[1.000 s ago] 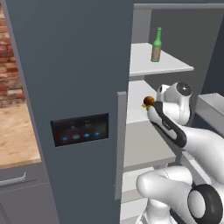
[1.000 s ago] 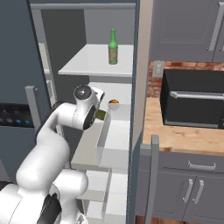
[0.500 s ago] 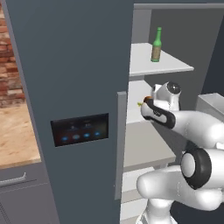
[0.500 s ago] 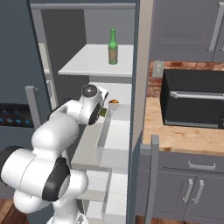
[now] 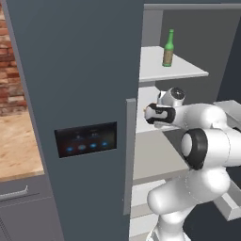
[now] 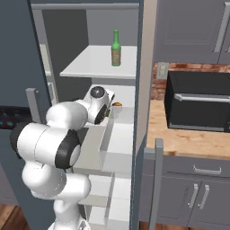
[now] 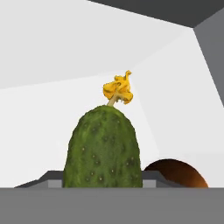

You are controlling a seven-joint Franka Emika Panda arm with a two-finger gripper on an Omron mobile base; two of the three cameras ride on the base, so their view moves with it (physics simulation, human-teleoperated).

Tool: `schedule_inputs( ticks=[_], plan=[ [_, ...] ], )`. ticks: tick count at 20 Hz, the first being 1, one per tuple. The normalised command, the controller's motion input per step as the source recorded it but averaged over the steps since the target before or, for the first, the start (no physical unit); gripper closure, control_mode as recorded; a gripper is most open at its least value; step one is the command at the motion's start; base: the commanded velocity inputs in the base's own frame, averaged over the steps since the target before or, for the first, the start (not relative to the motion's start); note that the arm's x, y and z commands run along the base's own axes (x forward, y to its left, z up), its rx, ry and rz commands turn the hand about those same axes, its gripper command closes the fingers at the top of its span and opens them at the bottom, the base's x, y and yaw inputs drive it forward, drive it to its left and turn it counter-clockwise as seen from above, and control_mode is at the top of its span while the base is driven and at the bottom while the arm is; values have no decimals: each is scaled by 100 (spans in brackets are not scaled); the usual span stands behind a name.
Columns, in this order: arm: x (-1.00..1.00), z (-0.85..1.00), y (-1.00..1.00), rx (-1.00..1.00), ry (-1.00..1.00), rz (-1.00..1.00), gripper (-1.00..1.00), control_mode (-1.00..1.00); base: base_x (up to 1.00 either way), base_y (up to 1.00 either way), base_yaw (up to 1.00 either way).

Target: Place the beer on the top shelf of the fridge to keep it out of children's reach, and place the cucumber and orange on lower shelves for easy access.

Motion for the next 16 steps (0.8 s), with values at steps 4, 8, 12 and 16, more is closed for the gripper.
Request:
schedule_inputs(
  ticks=[4,8,12,16],
  plan=[
    [57,-31,-15,0,1,0,100,-100,0,0,0],
    [57,-32,-17,0,0,0,100,-100,0,0,0],
    [55,-32,-14,0,0,0,100,-100,0,0,0],
    [19,-24,-7,0,0,0,-100,-100,0,0,0]
  ],
)
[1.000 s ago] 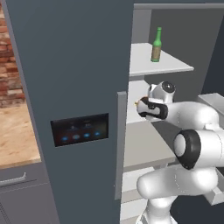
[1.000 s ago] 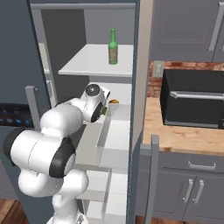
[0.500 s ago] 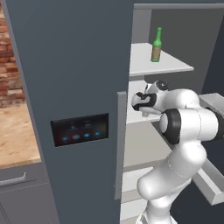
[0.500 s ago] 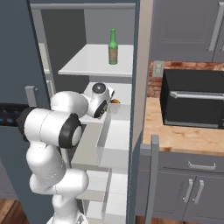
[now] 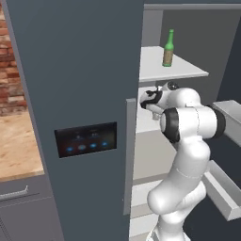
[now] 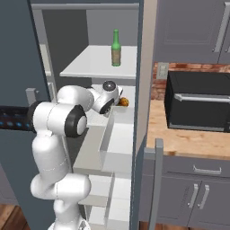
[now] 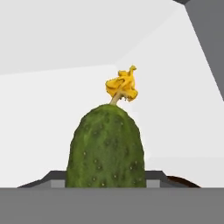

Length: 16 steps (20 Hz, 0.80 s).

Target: Place the beer on the top shelf of the fridge to keep it out of children's reach, and place the cucumber and orange on lower shelves for easy access.

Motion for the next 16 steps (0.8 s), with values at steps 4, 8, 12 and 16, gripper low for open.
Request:
schedule_inputs(
  ticks=[4,8,12,16],
  plan=[
    [-24,-3,-1,-3,-5,0,-100,-100,0,0,0],
    [-52,2,0,-8,-12,0,-100,-100,0,0,0],
    [-29,36,0,-5,-12,0,-100,-100,0,0,0],
    [-57,42,0,-8,-12,0,-100,-100,0,0,0]
  ],
)
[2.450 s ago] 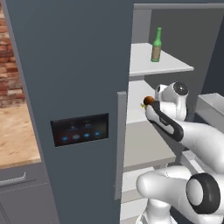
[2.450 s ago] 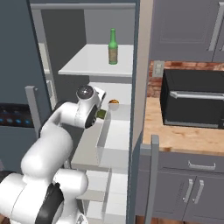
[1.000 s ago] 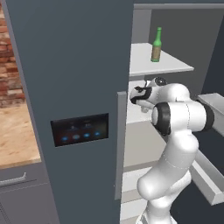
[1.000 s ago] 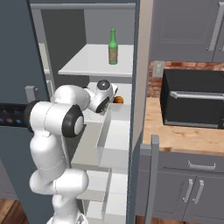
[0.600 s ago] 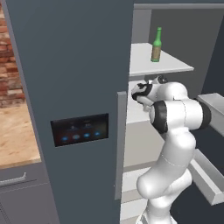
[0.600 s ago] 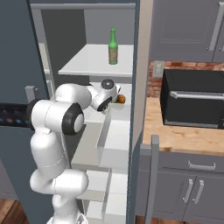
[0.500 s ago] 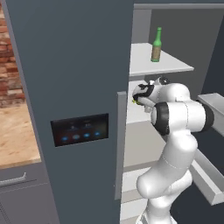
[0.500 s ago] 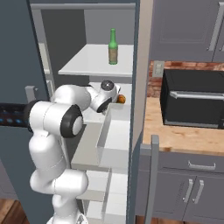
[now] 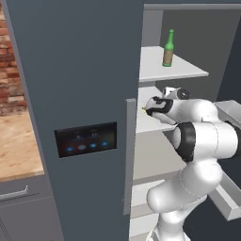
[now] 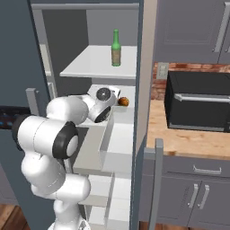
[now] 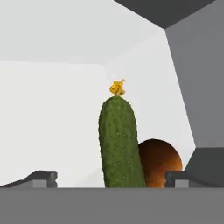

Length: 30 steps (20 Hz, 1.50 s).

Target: Place the beer on the top shelf of the fridge to keep it out of children's reach, and place the cucumber and orange on lower shelves for easy access.

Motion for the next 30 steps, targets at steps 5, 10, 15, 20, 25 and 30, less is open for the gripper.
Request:
schedule_inputs(
  ticks=[5,10,15,20,25,30],
  plan=[
    [-83,35,1,-10,-6,0,-100,-100,0,0,0],
    [-77,63,27,-14,0,0,-100,-100,0,0,0],
    [-80,99,37,-17,0,0,-100,-100,0,0,0],
    [-100,78,8,-12,0,-1,-100,-100,0,0,0],
    [-100,65,0,-7,2,-1,-100,-100,0,0,0],
    [-100,80,4,-3,1,0,-100,-100,0,0,0]
  ],
)
